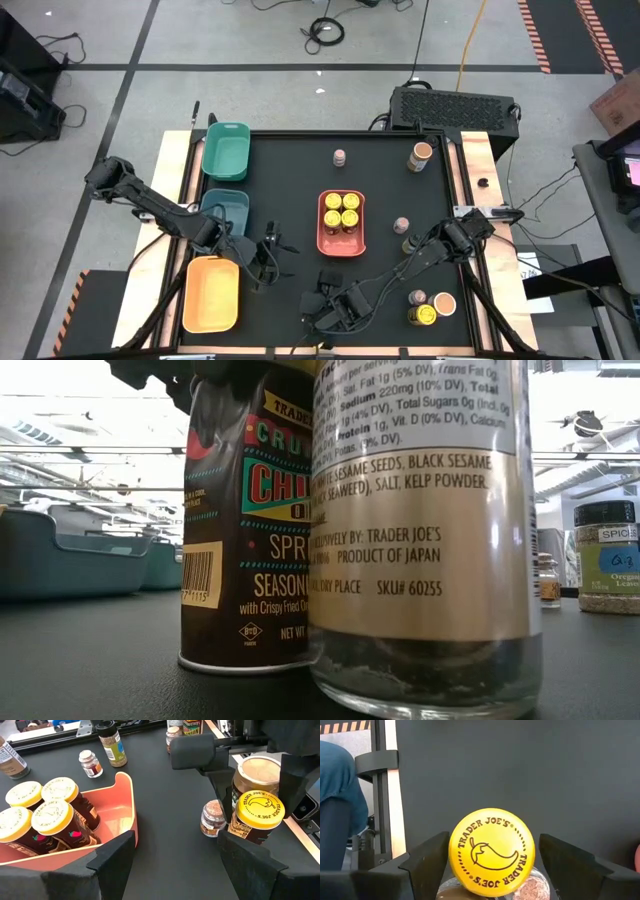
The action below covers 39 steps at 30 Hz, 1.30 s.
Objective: Sort spices by type
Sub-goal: Put the yellow seasoning can in the orange bin
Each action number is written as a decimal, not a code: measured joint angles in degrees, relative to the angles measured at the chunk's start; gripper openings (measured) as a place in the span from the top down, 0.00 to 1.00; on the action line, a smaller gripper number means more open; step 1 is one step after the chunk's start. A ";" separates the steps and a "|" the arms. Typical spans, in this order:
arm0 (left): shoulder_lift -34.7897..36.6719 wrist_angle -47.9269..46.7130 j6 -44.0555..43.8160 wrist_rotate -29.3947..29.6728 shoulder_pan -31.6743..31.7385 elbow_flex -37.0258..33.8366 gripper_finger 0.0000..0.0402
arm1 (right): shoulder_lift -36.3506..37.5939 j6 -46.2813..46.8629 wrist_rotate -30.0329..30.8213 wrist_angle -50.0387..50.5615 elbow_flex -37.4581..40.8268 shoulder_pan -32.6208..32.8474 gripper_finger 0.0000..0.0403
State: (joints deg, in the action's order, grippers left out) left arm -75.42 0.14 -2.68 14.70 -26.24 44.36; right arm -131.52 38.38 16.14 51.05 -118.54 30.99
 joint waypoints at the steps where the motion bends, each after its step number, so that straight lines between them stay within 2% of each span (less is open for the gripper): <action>1: 0.00 0.00 0.00 0.00 0.00 0.00 0.29 | 0.00 -0.03 0.00 0.00 0.00 -0.06 0.26; 13: 0.00 0.05 0.02 0.00 0.00 0.00 0.29 | 0.04 -1.32 -1.53 -0.79 -0.02 -0.30 0.48; 19: 0.00 0.17 0.02 0.02 -0.02 0.00 0.29 | 0.04 -5.39 -1.63 0.63 -4.75 -0.63 0.46; 27: 0.33 0.19 0.17 0.05 -0.01 0.00 0.29 | 1.04 -12.61 -1.02 16.15 -16.27 -1.63 0.47; 31: 0.46 0.11 0.15 0.07 -0.02 0.00 0.29 | 5.49 -13.61 0.53 21.62 -15.84 -3.29 0.47; 36: 0.54 -0.44 0.24 0.07 -0.02 0.00 0.29 | 10.90 -13.91 7.05 28.86 -15.76 -5.63 0.46; 39: 0.70 -0.62 0.27 0.07 -0.02 -0.02 0.29 | 13.61 -14.71 8.26 30.39 -15.78 -7.30 0.46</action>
State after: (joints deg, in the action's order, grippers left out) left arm -74.72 -0.48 -2.41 14.76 -26.26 44.34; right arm -117.91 23.68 24.41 81.43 -134.32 23.69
